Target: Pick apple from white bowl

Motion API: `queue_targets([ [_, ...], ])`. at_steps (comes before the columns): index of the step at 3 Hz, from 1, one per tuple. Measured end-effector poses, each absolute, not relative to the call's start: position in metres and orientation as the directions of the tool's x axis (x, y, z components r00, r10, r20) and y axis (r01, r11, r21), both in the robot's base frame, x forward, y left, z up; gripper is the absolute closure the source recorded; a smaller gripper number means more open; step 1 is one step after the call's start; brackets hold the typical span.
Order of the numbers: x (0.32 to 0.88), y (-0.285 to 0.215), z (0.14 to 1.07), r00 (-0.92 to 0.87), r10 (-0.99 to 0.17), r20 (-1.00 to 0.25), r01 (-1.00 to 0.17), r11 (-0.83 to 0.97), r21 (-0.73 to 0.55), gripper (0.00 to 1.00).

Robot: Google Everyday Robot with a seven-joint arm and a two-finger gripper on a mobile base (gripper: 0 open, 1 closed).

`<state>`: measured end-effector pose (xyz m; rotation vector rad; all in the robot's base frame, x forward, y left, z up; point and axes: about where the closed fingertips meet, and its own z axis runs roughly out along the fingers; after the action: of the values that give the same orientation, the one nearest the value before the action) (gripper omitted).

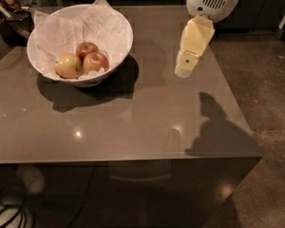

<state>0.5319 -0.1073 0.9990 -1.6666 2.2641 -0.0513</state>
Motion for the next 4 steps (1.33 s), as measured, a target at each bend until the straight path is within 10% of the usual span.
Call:
queue_targets([
  [4,0.583,-0.013,0.989,-0.136,-0.971,-0.198,-0.958,0.179,-0.224,0.00],
])
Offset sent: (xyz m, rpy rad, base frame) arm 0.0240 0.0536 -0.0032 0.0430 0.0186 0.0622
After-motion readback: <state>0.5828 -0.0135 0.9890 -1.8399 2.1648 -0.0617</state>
